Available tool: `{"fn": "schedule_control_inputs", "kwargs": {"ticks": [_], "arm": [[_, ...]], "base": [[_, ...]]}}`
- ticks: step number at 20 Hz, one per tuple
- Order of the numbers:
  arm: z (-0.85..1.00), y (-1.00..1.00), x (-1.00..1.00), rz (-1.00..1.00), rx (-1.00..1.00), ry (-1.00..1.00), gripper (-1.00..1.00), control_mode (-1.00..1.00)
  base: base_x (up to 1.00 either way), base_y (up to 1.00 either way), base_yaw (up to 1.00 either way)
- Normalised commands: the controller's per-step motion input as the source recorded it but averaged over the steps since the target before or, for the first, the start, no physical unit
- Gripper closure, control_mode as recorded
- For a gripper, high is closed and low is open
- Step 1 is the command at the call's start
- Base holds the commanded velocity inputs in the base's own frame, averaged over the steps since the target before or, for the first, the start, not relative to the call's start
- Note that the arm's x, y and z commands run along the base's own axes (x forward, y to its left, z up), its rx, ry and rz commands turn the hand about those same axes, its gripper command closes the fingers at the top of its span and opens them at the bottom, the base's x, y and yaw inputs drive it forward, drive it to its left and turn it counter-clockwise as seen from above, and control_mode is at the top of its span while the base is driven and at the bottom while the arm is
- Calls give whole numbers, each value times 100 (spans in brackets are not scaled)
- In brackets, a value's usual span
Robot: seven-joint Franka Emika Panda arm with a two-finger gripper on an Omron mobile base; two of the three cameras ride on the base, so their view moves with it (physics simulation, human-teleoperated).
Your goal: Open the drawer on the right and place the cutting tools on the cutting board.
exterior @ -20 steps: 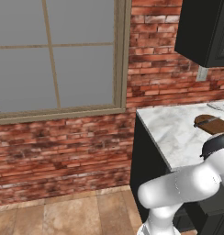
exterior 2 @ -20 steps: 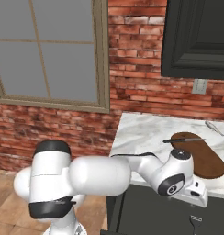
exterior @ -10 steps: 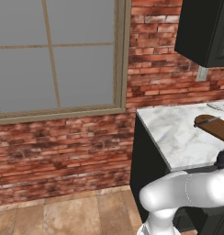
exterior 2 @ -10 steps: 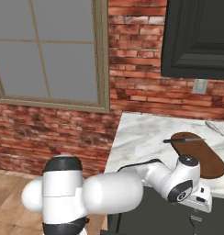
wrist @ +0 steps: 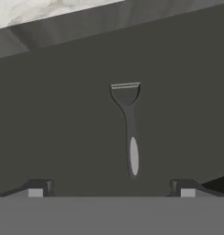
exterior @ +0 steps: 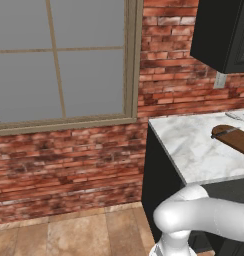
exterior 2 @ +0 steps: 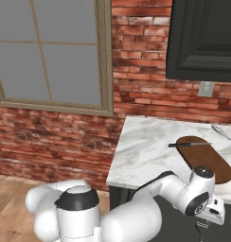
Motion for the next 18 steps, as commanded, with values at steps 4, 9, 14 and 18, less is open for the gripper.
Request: {"fn": "schedule_control_inputs", "kwargs": {"ticks": [4, 9, 14, 18], "arm": [[-29, -16, 0, 0, 0, 0, -100, -100], [-32, -16, 0, 0, 0, 0, -100, -100], [-29, -11, 0, 0, 0, 0, -100, -100], [-29, -6, 0, 0, 0, 0, -100, -100]], "base": [[0, 0, 0], [0, 0, 0], [0, 0, 0], [0, 0, 0]]}}
